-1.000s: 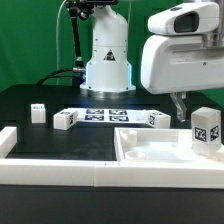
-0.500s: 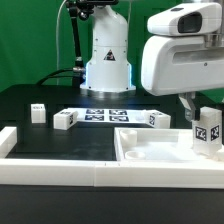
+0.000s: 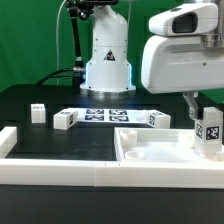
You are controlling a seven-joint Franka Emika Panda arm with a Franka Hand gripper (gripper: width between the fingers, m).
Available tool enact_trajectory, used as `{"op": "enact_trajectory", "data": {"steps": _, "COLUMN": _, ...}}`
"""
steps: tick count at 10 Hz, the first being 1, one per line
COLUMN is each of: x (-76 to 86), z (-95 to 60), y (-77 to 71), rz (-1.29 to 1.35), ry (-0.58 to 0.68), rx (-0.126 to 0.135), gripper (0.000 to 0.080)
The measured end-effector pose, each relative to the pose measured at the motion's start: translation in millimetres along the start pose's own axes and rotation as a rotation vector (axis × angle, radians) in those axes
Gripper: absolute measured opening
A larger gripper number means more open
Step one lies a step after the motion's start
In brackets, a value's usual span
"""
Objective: Assemble one leg
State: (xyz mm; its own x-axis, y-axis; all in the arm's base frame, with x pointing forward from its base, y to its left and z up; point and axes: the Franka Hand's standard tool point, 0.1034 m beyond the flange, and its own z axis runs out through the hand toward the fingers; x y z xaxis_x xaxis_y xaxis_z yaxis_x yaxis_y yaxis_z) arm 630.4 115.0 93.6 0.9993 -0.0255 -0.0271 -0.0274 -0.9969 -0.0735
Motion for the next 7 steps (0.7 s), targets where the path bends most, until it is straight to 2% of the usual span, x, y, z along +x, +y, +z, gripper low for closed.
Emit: {"op": "enact_trajectory", "data": {"steps": 7, "x": 0.2, "z": 1.7, "y": -0.1, "rz": 0.568, "ry": 0.001, "rx": 0.007, "gripper": 0.0291}}
